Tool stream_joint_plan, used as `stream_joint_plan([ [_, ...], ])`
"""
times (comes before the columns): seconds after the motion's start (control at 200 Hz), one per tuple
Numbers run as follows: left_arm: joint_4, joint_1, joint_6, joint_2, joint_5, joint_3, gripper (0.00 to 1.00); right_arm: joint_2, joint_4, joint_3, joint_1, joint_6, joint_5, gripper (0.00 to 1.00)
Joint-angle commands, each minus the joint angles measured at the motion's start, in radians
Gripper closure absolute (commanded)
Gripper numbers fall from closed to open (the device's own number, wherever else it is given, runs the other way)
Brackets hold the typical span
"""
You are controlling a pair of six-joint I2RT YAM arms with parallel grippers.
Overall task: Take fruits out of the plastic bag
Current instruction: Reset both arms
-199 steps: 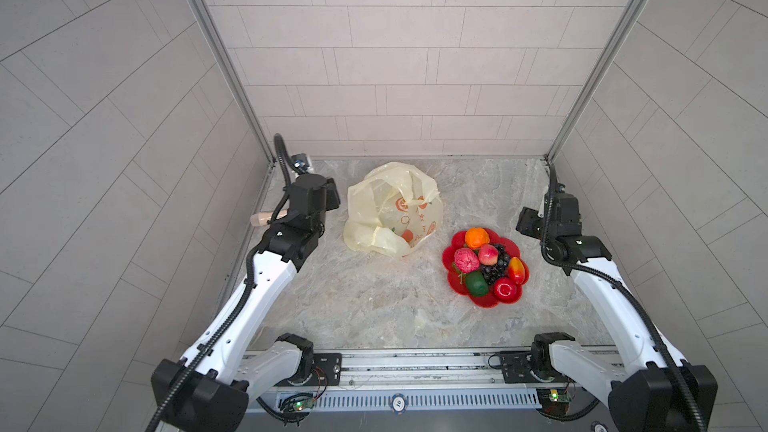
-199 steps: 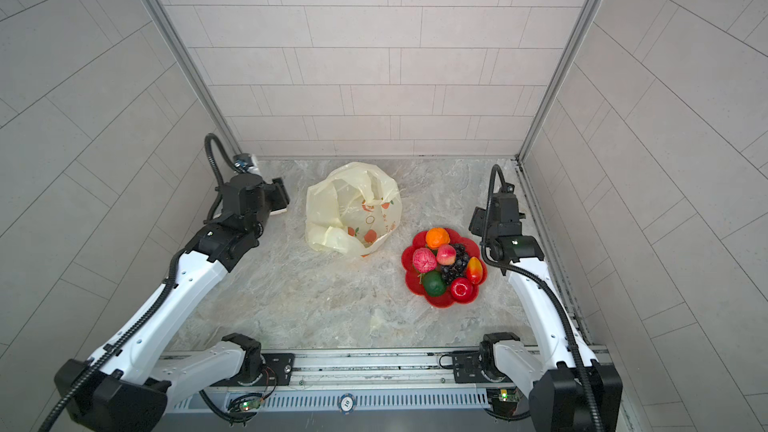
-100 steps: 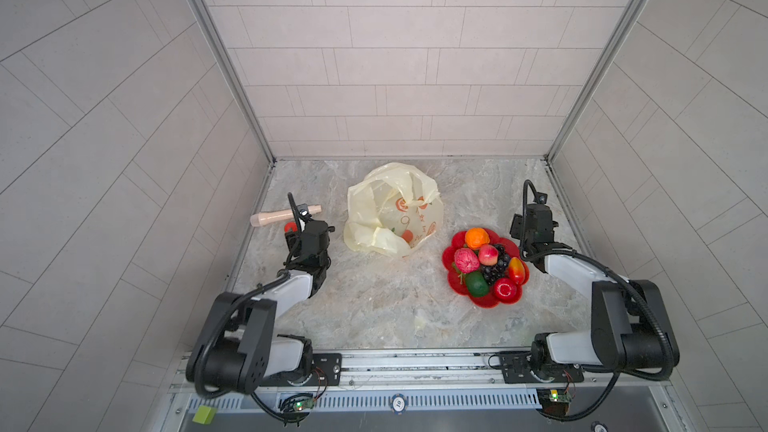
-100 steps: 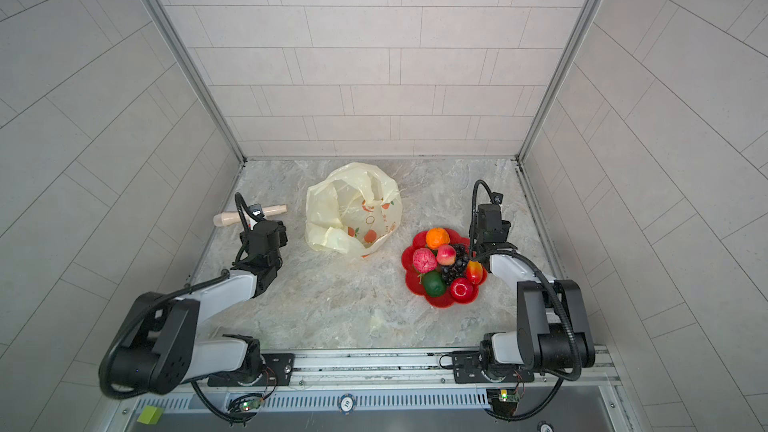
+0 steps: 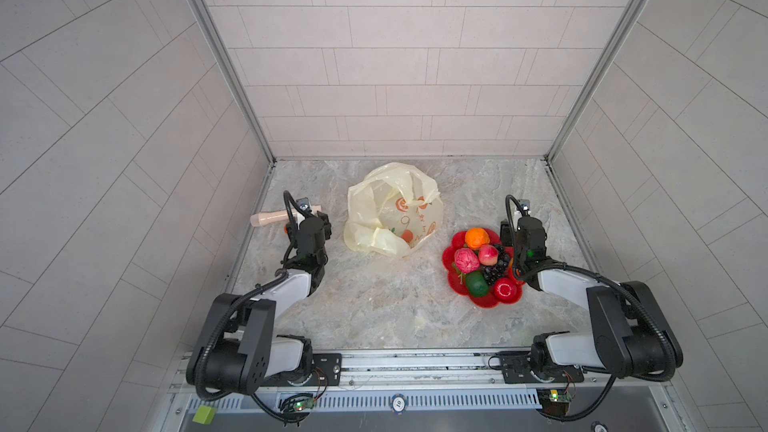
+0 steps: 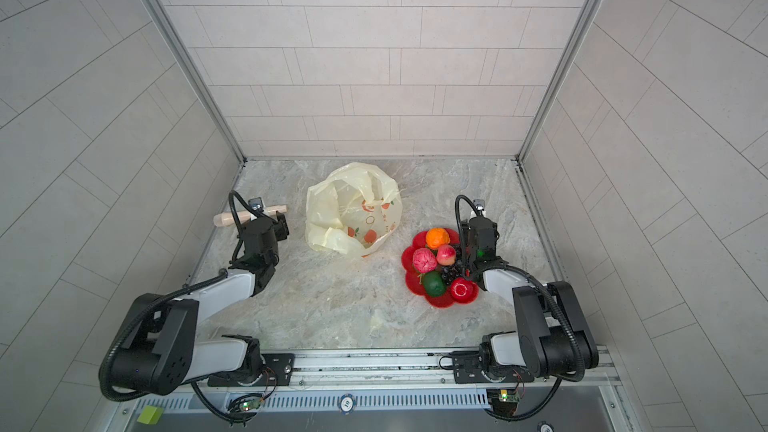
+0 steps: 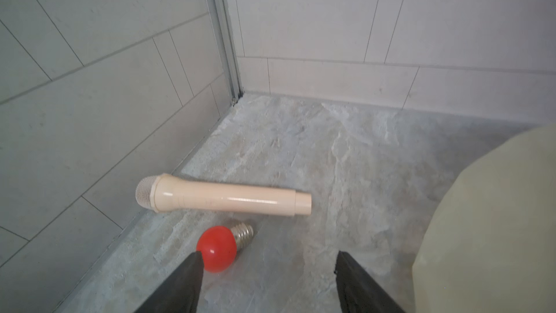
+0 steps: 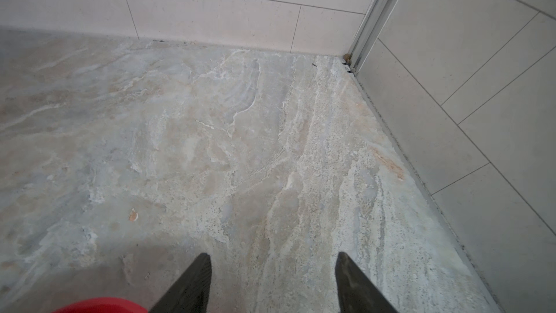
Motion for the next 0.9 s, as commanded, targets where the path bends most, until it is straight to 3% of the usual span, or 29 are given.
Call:
stream_joint_plan([
  [0.0,0.144,0.032,0.033,0.019,0.108,-0.046,0.25,0.029,0.199,-0.059,0.0,-0.041,-0.047,0.33],
  [0.125,0.247,0.066,0.075,0.063,0.24,-0.071,0.23,0.048,0.315,-0.118,-0.002,-0.045,-0.066,0.32],
  [0.235,0.52,0.07,0.069,0.243,0.234,-0.126,0.21,0.115,0.364,-0.107,-0.011,-0.046,-0.082,0.32],
  [0.28,0.635,0.073,0.075,0.31,0.21,-0.138,0.18,0.101,0.294,-0.082,-0.02,-0.027,-0.078,0.31],
  [0.33,0.515,0.078,0.041,0.236,0.173,-0.134,0.14,0.114,0.284,-0.068,-0.029,-0.006,-0.048,0.31],
  [0.395,0.314,0.079,-0.053,0.174,-0.024,-0.084,0.07,0.113,0.166,-0.01,-0.045,0.071,0.064,0.29],
  [0.435,0.268,0.086,-0.053,0.171,-0.046,-0.057,0.01,0.127,0.169,0.0,-0.023,0.054,0.105,0.26],
  [0.485,0.314,0.087,-0.047,0.189,-0.043,-0.066,0.0,0.129,0.142,0.013,-0.007,0.052,0.136,0.22],
  [0.5,0.339,0.087,-0.041,0.2,-0.038,-0.069,0.0,0.13,0.149,0.01,-0.007,0.051,0.136,0.06],
  [0.515,0.365,0.087,-0.034,0.214,-0.029,-0.071,0.0,0.131,0.151,0.011,-0.007,0.05,0.136,0.01],
  [0.565,0.442,0.082,-0.003,0.259,-0.015,-0.069,0.0,0.129,0.146,0.012,-0.007,0.05,0.136,0.0],
  [0.711,0.268,0.079,0.03,0.254,0.086,0.019,0.0,0.129,0.147,0.011,-0.008,0.05,0.136,0.0],
  [0.896,0.283,0.06,0.078,0.241,0.167,-0.001,0.0,0.13,0.147,0.012,-0.008,0.05,0.136,0.0],
])
